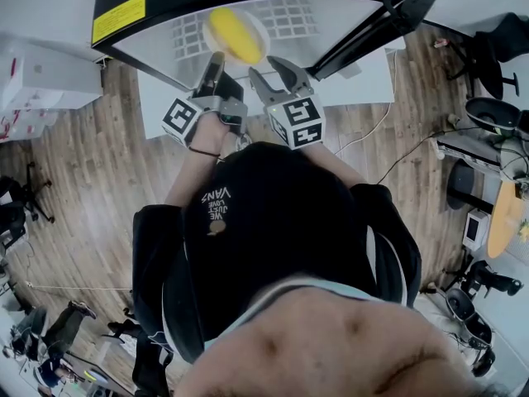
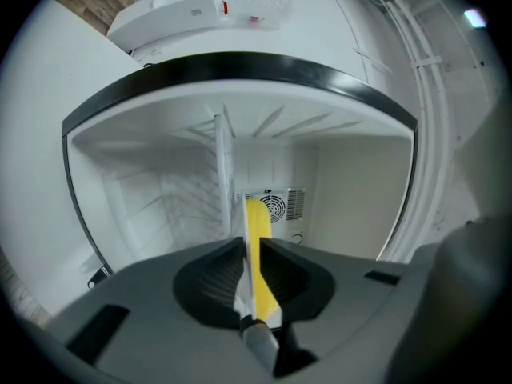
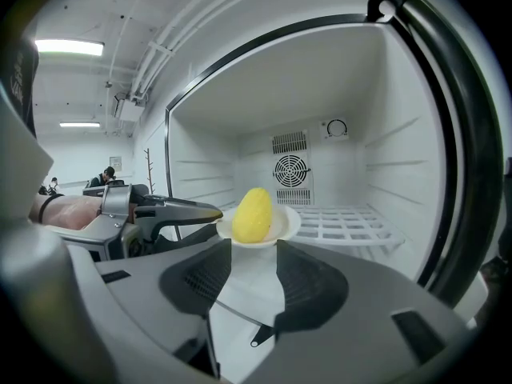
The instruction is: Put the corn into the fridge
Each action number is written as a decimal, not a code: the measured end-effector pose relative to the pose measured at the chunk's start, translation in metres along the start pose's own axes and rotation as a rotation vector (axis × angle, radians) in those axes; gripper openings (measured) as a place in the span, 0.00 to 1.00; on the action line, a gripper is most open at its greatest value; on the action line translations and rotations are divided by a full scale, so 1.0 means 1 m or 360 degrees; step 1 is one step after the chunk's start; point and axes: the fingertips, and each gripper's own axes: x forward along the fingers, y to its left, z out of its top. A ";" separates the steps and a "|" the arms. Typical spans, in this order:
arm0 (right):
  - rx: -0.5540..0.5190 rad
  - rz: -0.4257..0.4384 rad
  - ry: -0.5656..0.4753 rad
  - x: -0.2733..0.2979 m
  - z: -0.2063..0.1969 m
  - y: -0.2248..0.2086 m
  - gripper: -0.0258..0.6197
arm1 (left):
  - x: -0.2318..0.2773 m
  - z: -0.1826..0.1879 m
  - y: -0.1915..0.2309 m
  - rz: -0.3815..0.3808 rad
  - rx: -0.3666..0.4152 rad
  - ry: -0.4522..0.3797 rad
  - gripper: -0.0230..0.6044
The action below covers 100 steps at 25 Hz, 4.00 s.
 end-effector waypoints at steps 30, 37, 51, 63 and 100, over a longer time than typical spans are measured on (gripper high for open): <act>0.0012 -0.0074 -0.0011 0.026 0.008 -0.011 0.30 | -0.011 0.012 0.008 0.0019 -0.0025 -0.0014 0.10; 0.0015 -0.0065 -0.0012 0.033 0.009 -0.012 0.30 | -0.009 0.014 0.013 0.0037 -0.0032 -0.0011 0.10; 0.0010 -0.0064 -0.0012 0.045 0.015 -0.014 0.30 | -0.006 0.018 0.013 0.0039 -0.0033 0.0015 0.10; -0.0007 -0.0052 -0.0007 0.054 0.018 -0.014 0.30 | -0.005 0.021 0.014 0.0048 -0.0030 0.0017 0.10; 0.0035 -0.0022 -0.0018 0.028 0.005 -0.022 0.30 | -0.012 0.011 -0.017 0.0008 0.0595 0.0131 0.10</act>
